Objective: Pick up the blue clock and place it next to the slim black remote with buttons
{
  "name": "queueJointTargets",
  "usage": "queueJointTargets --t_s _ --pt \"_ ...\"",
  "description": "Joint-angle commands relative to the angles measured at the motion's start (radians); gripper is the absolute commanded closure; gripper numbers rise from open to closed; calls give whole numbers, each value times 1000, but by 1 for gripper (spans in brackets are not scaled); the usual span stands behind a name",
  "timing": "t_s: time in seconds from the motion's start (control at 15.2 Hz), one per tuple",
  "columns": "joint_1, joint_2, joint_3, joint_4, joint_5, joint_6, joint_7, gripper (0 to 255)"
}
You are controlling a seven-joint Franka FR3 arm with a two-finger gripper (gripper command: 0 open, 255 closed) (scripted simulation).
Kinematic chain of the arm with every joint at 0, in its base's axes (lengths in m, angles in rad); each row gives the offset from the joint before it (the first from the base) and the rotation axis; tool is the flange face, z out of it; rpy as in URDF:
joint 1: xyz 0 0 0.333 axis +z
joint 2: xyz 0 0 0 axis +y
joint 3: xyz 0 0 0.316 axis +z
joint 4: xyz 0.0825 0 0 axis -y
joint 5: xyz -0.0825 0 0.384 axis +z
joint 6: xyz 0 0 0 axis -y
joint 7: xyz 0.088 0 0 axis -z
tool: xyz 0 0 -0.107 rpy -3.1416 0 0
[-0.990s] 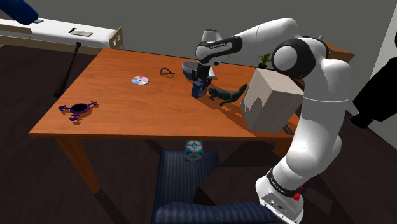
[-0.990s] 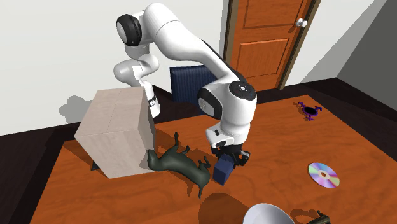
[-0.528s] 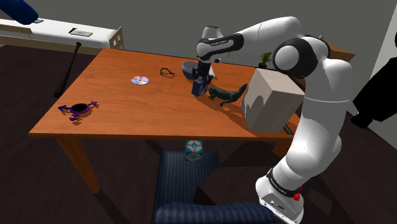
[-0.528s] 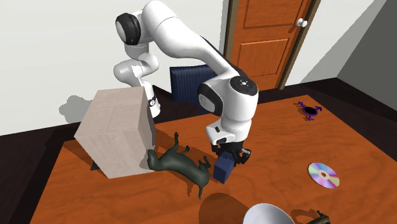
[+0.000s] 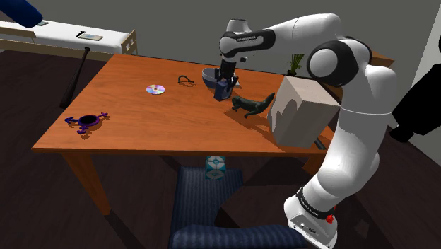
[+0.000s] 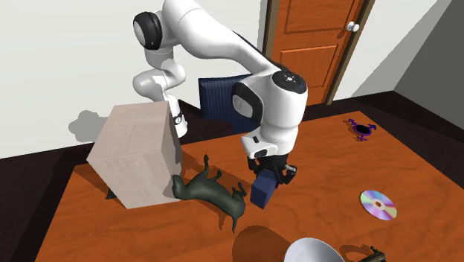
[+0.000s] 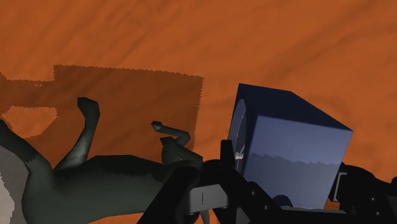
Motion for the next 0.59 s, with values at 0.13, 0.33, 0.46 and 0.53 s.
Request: queueJointTargets --t_s 0.13,0.33,0.46,0.53 --pt "-1 -16 0 33 0 -50 -1 255" --pt "-1 -24 0 62 0 -86 -1 255" --pt "-1 -29 0 83 0 -111 -1 255" --pt "-1 -31 0 93 0 -124 -2 255"
